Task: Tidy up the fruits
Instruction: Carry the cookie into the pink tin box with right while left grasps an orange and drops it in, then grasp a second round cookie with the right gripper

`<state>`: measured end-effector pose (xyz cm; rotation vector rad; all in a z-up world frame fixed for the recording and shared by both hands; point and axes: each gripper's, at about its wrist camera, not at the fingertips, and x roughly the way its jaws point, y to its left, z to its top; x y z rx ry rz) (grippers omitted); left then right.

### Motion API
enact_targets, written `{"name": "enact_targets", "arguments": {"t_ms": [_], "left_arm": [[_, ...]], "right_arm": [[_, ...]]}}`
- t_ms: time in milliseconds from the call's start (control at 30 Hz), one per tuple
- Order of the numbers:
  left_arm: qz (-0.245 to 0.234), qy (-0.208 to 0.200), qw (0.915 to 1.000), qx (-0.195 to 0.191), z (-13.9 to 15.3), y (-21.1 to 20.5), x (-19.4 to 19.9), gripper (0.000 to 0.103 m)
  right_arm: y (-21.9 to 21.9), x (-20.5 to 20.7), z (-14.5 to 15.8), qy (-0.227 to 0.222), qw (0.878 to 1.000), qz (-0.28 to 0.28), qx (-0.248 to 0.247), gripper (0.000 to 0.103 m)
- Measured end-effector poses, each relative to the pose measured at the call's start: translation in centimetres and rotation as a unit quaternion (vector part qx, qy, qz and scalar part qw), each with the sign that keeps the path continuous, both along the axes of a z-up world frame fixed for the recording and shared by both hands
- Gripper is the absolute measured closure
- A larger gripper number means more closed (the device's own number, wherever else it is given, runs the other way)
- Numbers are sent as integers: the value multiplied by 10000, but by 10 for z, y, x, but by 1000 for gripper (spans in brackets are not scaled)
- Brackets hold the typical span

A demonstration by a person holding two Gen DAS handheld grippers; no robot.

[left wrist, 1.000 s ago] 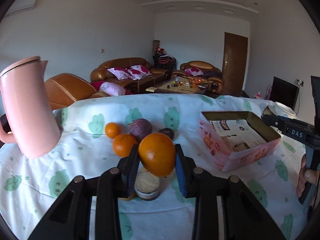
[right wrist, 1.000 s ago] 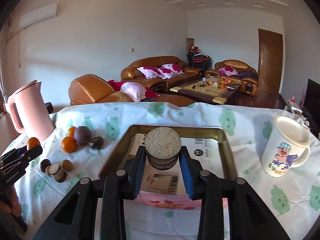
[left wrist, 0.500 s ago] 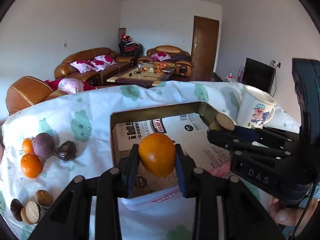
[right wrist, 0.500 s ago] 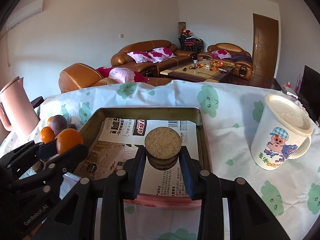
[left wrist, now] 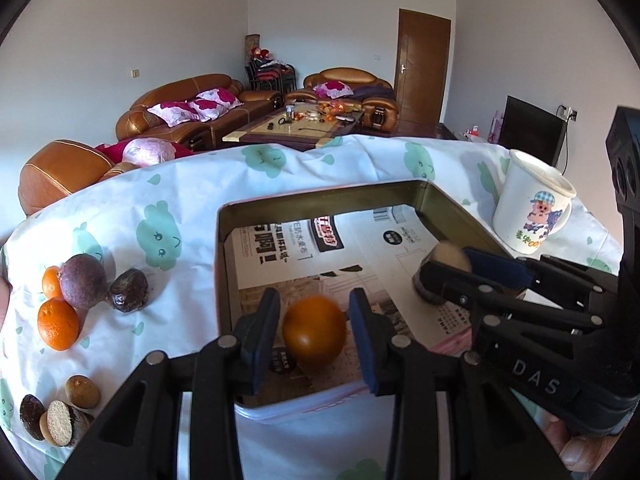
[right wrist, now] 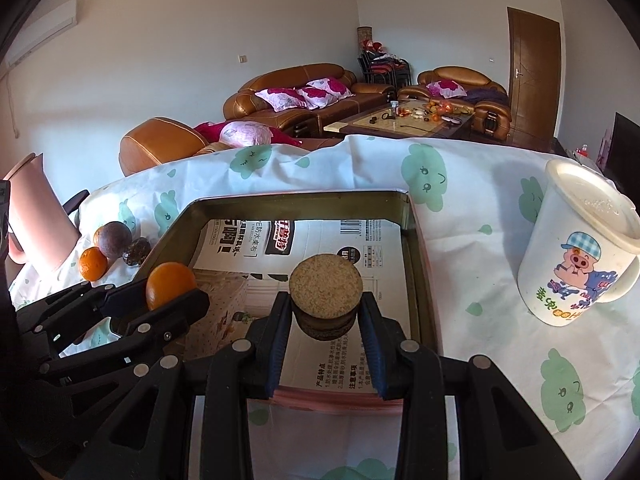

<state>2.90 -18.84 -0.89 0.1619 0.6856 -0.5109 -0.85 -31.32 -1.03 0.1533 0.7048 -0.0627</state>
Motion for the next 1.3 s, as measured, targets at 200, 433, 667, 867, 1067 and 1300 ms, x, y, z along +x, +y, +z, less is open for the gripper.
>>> {"name": "enact_targets", "arguments": {"t_ms": [200, 433, 667, 867, 1067, 1300], "left_arm": [[243, -209, 9995, -31, 5, 7, -3, 35], [500, -890, 9944, -260, 19, 23, -26, 0], [767, -965, 9922, -172, 22, 38, -28, 0], [1136, -1033, 9880, -147, 21, 60, -29, 0], [1232, -1082, 9864, -96, 21, 77, -34, 0], [1332, -1072, 9853, -20, 20, 92, -34, 0]], "right_arm": [[-6, -2, 3, -110, 9998, -150, 113, 58], [-20, -17, 16, -748, 9953, -552, 281, 36], [-19, -30, 25, -1274, 9883, -836, -14, 30], [-19, -38, 28, -1466, 9845, -953, -98, 30], [-11, -45, 30, -1497, 9831, -1036, -168, 29], [2, -53, 28, -1500, 9832, -1038, -33, 29]]}}
